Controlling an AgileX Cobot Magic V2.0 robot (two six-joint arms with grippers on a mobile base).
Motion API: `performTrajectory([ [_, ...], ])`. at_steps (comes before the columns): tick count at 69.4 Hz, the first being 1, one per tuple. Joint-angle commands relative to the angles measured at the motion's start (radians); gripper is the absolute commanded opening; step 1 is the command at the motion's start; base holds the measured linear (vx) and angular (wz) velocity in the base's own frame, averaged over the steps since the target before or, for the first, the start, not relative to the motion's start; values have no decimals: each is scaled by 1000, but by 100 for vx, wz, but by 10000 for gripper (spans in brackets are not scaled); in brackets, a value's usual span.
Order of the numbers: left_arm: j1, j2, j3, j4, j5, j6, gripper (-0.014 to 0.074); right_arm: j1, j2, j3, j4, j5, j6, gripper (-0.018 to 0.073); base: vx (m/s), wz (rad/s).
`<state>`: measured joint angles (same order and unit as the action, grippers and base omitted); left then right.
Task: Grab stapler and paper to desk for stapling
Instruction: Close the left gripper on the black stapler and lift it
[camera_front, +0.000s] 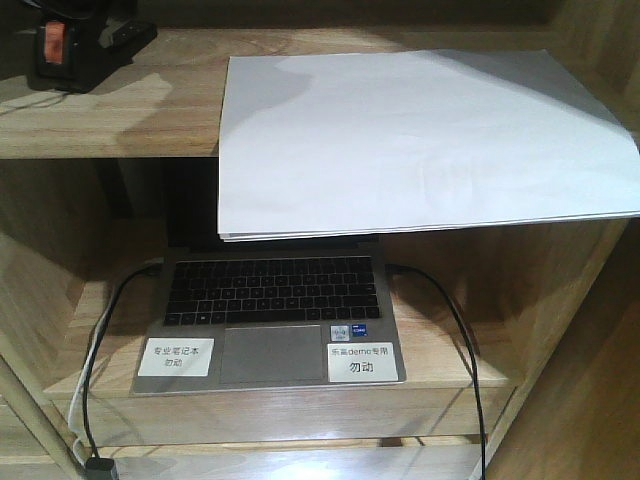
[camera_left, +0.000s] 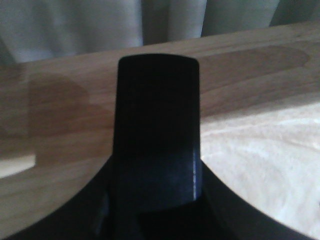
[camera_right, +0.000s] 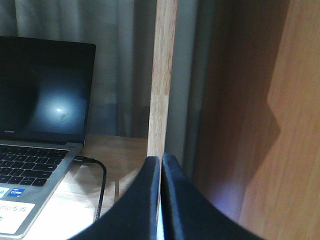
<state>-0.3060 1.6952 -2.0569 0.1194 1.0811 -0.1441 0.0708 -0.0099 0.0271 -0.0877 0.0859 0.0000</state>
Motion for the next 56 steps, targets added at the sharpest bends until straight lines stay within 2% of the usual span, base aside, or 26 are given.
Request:
performTrajectory([
  [1, -2, -86, -24, -29, -80, 37, -6, -2, -11, 5, -7, -78, -6, -10, 0, 0],
  [12, -2, -151, -6, -119, -89, 124, -6, -2, -11, 5, -7, -78, -6, -10, 0, 0],
  [20, -2, -215, 67, -174, -129, 175, -6, -2, -11, 5, -7, -78, -6, -10, 0, 0],
  [29, -2, -312, 206, -256, -188, 250, -6, -2, -11, 5, -7, -78, -6, -10, 0, 0],
  [42, -2, -491, 430, -422, -264, 416, -6, -2, -11, 5, -7, -78, -6, -10, 0, 0],
  [56, -2, -660, 645, -503, -260, 540, -6, -2, -11, 5, -7, -78, -6, -10, 0, 0],
])
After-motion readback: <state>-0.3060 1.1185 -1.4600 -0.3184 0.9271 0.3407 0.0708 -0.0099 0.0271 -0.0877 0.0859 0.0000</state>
